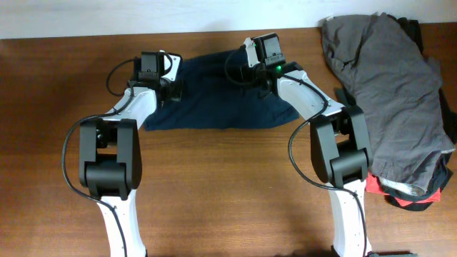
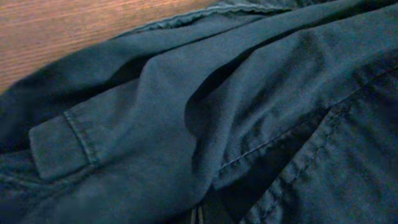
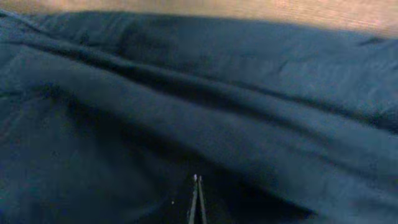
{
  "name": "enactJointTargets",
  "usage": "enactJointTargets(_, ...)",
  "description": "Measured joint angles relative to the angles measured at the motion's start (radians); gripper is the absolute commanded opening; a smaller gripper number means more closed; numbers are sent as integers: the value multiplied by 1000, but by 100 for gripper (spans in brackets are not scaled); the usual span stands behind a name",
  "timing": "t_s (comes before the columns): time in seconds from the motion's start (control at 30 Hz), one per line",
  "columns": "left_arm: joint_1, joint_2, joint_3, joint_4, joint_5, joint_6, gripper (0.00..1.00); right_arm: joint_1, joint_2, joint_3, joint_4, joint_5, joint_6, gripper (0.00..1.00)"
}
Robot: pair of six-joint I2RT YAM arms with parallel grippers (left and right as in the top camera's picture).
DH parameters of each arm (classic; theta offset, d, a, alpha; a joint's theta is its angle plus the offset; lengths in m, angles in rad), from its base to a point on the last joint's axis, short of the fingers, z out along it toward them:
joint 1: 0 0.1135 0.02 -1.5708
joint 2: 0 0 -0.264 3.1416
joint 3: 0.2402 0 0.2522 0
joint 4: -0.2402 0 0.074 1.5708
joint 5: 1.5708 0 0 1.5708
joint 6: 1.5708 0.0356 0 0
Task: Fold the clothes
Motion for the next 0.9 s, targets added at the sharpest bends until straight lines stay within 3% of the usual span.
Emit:
enactJointTargets(0.33, -8, 8, 7, -6, -11, 0, 1, -5, 111, 4, 182, 68, 5, 5)
enactJointTargets(0.77, -14, 10, 30, -72, -15, 0, 1, -143, 140, 3, 521, 164, 135, 16)
enactJointTargets(0.9, -15, 14, 37, -78, -15, 0, 1, -200, 140, 9, 517, 174, 151, 21)
